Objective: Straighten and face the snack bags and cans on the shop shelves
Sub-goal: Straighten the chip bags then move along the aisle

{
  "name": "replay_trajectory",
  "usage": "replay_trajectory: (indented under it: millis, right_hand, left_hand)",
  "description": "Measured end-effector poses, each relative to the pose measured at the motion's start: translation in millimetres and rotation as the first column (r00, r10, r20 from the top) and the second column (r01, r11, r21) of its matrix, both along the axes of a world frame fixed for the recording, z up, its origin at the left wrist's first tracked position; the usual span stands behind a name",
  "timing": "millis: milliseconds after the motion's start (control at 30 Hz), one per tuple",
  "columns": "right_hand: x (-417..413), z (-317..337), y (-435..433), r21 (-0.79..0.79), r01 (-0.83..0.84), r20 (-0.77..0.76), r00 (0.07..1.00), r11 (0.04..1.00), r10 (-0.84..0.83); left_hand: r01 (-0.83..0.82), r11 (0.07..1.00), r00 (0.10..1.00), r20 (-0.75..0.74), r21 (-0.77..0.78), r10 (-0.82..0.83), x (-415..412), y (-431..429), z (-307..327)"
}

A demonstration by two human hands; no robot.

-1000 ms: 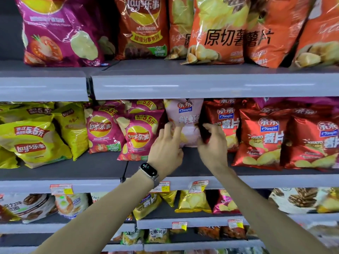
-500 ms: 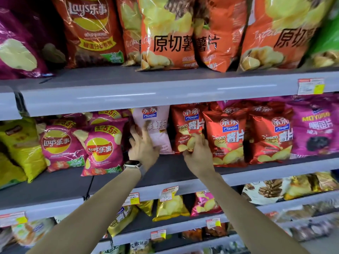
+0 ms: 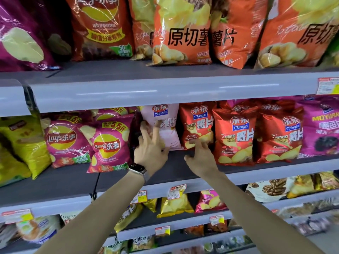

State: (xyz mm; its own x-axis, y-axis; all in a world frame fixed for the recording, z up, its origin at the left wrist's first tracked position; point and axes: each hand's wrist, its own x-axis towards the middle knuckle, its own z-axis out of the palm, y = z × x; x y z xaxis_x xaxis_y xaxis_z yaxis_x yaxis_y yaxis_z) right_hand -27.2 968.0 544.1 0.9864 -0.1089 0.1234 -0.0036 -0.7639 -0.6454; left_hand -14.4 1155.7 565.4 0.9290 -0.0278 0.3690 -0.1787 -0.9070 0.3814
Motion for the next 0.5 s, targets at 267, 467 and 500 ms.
replay_trajectory:
  millis: [267,467,500]
  right_hand:
    - [-11.6,8.5,6.2,-0.114,-0.027,-0.059,0.998,0.993,0.020]
    - [-44.9,30.9,7.4,-0.122,0.044,0.036,0.999,0.992,-0.040]
    - [-53.7,33.9,4.8,-0.125,0.065,0.047,0.997,0.990,-0.059]
  left_hand:
    - [0.080,0.997,0.996,-0.030,0.018,-0.080,-26.7,10.7,14.9]
    - [0.213,0.977,0.955,-0.210,0.003,-0.208,-42.1,11.5,22.1]
    - [0.239,0.971,0.943,-0.232,-0.018,-0.237,-45.2,8.2,23.5]
